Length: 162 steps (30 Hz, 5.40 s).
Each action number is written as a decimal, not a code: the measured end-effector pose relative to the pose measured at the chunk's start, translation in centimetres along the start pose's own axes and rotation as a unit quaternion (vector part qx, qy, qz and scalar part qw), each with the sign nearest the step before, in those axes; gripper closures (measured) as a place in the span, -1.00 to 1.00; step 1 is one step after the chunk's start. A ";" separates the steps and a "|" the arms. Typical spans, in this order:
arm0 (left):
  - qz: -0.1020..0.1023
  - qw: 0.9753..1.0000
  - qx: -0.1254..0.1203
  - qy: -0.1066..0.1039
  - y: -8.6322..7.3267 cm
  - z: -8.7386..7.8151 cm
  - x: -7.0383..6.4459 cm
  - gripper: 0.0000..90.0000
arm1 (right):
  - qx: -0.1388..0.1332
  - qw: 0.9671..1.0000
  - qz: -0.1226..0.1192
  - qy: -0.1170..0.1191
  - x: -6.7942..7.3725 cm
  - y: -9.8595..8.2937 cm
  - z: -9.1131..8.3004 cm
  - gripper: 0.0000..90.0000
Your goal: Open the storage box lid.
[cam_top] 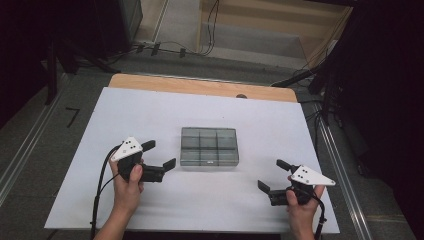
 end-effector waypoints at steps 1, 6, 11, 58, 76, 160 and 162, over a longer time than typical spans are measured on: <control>0.001 1.000 -0.001 -0.002 -0.1 0.1 -0.1 -1.00 | -0.004 1.000 -0.005 0.013 0.8 0.7 0.2 -1.00; 0.005 1.000 0.003 -0.008 -0.3 0.2 -0.4 -1.00 | -0.005 0.999 -0.019 0.032 2.2 2.0 0.7 -1.00; 0.012 1.000 0.003 -0.014 -0.5 0.4 -0.7 -1.00 | -0.006 0.999 -0.018 0.045 3.3 3.3 1.7 -1.00; 0.024 0.999 0.027 -0.032 -1.3 2.0 -1.5 -1.00 | 0.127 0.987 -0.043 0.091 8.7 1.7 12.0 0.95; 0.024 0.999 0.034 -0.031 -1.4 2.2 -1.4 -1.00 | 0.105 0.989 -0.037 0.099 8.7 2.6 11.5 0.95; 0.021 0.995 0.052 0.084 6.6 7.2 3.8 0.44 | 0.036 0.995 -0.060 0.074 3.5 11.6 10.3 0.25; 0.019 0.995 0.050 0.085 6.7 7.1 3.9 0.44 | 0.019 0.995 -0.068 0.066 2.4 11.4 9.1 0.03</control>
Point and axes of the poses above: each handheld gripper's, and its own axes: z roughly forward along the jaws, y roughly out of its top, x roughly to its left, the point moved 1 cm from there along z, roughly forward along the jaws, and after that the axes turned 15 degrees about -y, right-handed, at the moved point
